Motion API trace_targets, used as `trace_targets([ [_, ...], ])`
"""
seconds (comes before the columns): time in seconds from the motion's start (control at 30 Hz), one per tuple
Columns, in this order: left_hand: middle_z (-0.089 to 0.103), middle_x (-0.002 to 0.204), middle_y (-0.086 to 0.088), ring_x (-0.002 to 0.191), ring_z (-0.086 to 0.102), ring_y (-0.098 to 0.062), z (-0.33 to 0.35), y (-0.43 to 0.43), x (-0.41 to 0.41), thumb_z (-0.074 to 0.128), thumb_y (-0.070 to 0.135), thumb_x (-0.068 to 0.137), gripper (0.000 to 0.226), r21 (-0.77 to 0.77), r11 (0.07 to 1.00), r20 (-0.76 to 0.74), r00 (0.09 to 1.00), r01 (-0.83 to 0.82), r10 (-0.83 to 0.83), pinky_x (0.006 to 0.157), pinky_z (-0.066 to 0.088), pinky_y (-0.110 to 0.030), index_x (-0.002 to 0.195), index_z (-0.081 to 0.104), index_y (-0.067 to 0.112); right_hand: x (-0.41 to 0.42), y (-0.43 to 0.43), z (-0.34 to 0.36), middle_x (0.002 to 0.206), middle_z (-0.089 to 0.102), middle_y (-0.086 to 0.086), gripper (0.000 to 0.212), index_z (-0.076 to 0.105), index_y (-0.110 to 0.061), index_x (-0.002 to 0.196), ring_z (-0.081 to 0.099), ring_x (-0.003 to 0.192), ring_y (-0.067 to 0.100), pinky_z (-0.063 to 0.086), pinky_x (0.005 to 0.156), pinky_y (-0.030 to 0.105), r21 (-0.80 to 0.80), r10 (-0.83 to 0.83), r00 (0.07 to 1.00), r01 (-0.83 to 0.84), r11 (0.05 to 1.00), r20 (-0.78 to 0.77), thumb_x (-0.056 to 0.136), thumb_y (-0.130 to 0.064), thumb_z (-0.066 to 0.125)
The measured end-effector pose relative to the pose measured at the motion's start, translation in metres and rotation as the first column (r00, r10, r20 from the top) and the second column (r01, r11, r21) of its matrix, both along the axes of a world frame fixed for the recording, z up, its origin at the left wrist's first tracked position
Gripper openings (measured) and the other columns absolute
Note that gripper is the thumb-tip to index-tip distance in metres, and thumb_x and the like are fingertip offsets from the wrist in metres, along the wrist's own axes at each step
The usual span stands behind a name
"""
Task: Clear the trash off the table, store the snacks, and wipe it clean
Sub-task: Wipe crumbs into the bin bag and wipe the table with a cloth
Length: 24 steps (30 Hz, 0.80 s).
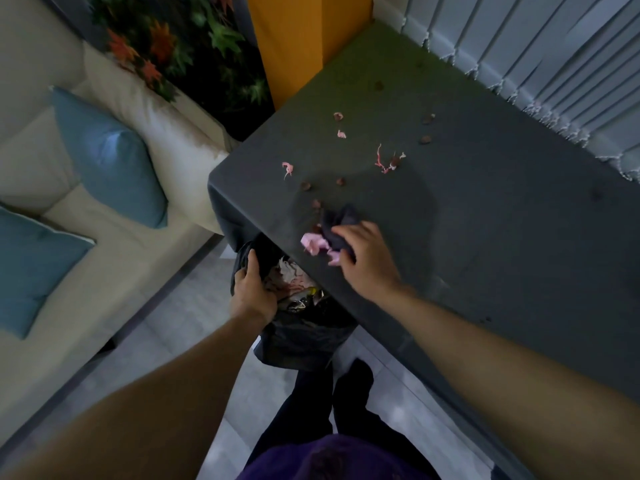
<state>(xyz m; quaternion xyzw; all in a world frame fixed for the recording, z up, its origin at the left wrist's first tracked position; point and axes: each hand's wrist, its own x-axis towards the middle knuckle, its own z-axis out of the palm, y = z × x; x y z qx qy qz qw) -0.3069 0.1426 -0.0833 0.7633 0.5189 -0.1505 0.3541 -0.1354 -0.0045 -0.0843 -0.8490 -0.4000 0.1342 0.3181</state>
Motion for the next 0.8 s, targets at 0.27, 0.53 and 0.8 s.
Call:
trace_targets([
  [0.27,0.027,0.158,-0.014,0.140,0.036,-0.039,0.003,-0.001,-0.004,0.054,0.004,0.091,0.092,0.000,1.000,-0.003,1.000,0.000,0.000,0.109,0.040,-0.047,0.160,0.000,0.030,-0.042,-0.006,0.000,0.120,0.067,0.007,0.040,0.067,-0.005,0.121,0.052,0.114,0.030,0.040,0.107,0.033,0.103,0.265,0.961,-0.272,0.957,0.073,0.082,-0.002,0.061],
  [0.53,0.031,0.157,-0.015,0.138,0.039,-0.040,0.007,0.001,-0.008,0.053,0.004,0.091,0.088,0.028,0.998,0.030,0.998,-0.053,0.053,0.110,0.038,-0.047,0.161,0.004,0.027,-0.028,0.001,-0.001,0.119,0.067,0.006,0.038,0.067,-0.007,0.121,0.050,0.116,0.028,0.044,0.102,0.037,0.019,0.172,0.984,-0.173,0.985,0.040,0.083,-0.007,0.060],
  [0.8,0.030,0.156,-0.016,0.140,0.036,-0.040,0.009,0.019,-0.007,0.050,0.003,0.090,0.088,0.027,0.995,0.064,0.993,-0.098,0.096,0.115,0.034,-0.046,0.161,0.004,0.027,0.020,0.017,0.010,0.101,0.068,0.009,0.031,0.070,-0.006,0.104,0.055,0.098,0.031,0.042,0.092,0.032,0.210,-0.237,0.967,0.214,0.954,0.092,0.076,0.000,0.061],
])
